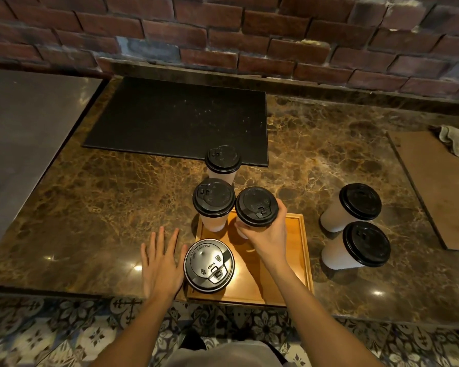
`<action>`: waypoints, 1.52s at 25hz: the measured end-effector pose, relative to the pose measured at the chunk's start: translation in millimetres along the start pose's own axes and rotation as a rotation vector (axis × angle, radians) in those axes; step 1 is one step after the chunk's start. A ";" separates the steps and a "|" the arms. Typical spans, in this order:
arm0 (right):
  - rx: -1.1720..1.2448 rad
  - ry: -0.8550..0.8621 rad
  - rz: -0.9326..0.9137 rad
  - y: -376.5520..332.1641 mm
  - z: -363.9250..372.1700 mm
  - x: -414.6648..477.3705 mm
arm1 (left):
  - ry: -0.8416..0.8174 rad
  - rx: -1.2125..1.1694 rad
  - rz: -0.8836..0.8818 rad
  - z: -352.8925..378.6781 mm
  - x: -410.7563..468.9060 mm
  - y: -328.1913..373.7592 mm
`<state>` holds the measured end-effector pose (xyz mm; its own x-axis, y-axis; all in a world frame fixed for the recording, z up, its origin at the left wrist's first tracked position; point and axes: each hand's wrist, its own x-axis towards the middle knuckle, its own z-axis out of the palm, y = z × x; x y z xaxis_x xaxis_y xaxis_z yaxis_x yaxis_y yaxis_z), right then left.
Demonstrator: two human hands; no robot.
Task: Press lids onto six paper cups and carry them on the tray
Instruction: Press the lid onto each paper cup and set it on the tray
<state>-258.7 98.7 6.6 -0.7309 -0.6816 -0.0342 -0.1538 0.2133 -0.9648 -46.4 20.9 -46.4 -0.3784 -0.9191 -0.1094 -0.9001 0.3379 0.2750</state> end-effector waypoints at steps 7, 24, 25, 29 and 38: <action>-0.001 -0.010 0.000 0.9 3.4 9.5 | -0.020 0.034 -0.006 4.3 3.7 -0.9; -0.184 -0.449 -0.064 -51.8 -50.3 132.7 | 0.029 0.070 -0.007 9.8 5.1 -2.1; -0.175 -0.510 -0.036 -46.3 -39.3 142.2 | 0.034 0.070 -0.007 11.5 6.0 -2.3; -0.156 -0.669 0.011 -20.9 4.6 166.2 | 0.043 0.080 -0.021 20.0 10.5 -5.9; -0.137 -0.717 -0.118 5.4 59.2 178.6 | 0.100 0.078 0.012 28.1 15.3 -12.6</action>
<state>-350.7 -63.3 -20.1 -0.0977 -0.9854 -0.1394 -0.3209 0.1638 -0.9329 -46.9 8.3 -78.4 -0.3689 -0.9294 -0.0098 -0.9113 0.3597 0.2004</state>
